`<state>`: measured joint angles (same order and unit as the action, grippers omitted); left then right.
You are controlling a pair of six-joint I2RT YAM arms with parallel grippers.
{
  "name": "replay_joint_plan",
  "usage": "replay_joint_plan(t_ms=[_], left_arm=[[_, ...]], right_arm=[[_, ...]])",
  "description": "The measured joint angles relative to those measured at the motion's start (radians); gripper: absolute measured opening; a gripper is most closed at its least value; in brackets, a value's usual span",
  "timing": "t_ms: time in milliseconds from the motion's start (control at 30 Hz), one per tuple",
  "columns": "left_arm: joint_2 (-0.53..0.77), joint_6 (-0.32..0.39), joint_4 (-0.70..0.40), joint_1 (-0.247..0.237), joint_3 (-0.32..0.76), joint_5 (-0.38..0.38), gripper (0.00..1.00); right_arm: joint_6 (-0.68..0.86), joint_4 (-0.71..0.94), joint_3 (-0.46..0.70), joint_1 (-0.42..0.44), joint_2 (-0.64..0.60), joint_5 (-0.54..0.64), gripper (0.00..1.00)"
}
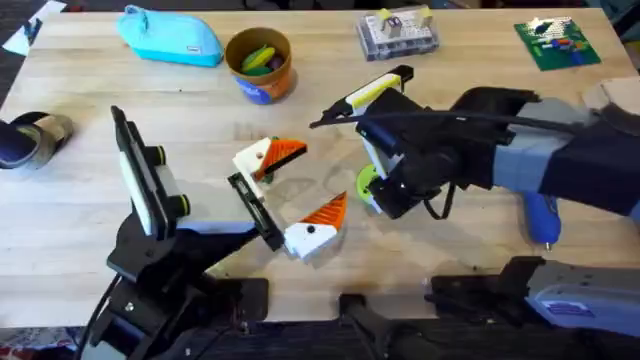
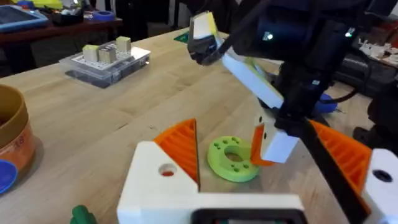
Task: Pick up the gripper from the table and insert it into the empty holder that is missing its gripper. Then pick up a screw, insert it into the mounting hole, and use the screwdriver to tighten it. Finally, clean up the table by picking up the vegetable and placing it into the bucket.
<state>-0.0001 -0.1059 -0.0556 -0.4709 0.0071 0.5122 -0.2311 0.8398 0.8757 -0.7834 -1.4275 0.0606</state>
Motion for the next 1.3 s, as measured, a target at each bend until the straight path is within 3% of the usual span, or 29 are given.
replay_joint_plan(t_ms=[367, 500, 767, 967, 1167, 1300], left_arm=[[0.0, 0.0, 0.0, 0.0, 0.0, 0.0, 0.992], [0.0, 0.0, 0.0, 0.0, 0.0, 0.0, 0.992], [0.0, 0.0, 0.0, 0.0, 0.0, 0.0, 0.992], [0.0, 0.0, 0.0, 0.0, 0.0, 0.0, 0.992], [0.0, 0.0, 0.0, 0.0, 0.0, 0.0, 0.992], [0.0, 0.0, 0.0, 0.0, 0.0, 0.0, 0.992]], right_arm=[[-0.001, 0.034, 0.01, 0.03, 0.0, 0.005, 0.007], [-0.001, 0.068, 0.064, 0.057, 0.019, 0.007, 0.007], [-0.001, 0.245, 0.305, 0.068, 0.037, 0.016, 0.007], [0.021, 0.412, 0.59, 0.065, -0.058, 0.017, 0.006], [0.086, 0.445, 0.851, 0.011, -0.161, -0.032, 0.006], [0.118, 0.418, 0.915, -0.046, -0.183, -0.084, 0.006]])
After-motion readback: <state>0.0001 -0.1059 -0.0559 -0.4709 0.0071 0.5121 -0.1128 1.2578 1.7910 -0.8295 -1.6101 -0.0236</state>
